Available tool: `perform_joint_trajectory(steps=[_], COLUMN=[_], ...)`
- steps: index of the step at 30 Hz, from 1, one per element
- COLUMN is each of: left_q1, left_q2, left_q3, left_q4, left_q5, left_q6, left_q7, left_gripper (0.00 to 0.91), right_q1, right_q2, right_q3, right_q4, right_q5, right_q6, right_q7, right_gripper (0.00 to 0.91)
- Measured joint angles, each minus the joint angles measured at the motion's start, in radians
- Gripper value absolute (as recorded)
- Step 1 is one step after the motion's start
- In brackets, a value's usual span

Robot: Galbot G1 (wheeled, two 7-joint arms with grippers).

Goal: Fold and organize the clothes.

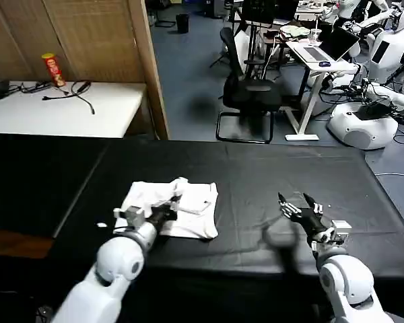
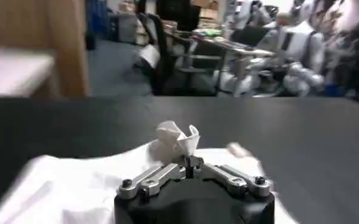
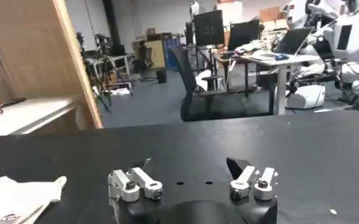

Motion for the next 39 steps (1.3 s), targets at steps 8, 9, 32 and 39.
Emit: perform_joint_trajectory(steps=[8,9,32,39], left_q1=[-0.012,-0.011,0.011,0.023], left_q2=[-0.09,-0.099,-0.234,-0.057], left_q3=[0.02,0.02,-0.058,-0.146], left_q4=[0.049,0.054,0.043,0.072], left_q5=[0.054,0.059,0.031,0.097], left_q6=[-0.039,-0.046,-0.103,-0.147], left_q7=[0.003,0.005,0.017,0.043], left_gripper=[0.0,0.0,0.878,0.878], right_q1=[-0.011,-0.01,0.07,0.153], right_q2=[0.021,0.023,-0.036,-0.062], right_q3=[-0.007,-0.009,-0.186,-0.351], right_q4=[0.007,0.007,-0.028,-0.058], right_q5=[-0.017,-0.02,-0.044,-0.058], right_q6=[0.003,0.003,-0.007,-0.015], right_q7=[-0.004,-0.004,-0.048,-0.059], right_gripper=[0.878,0.878,0.878,0.878])
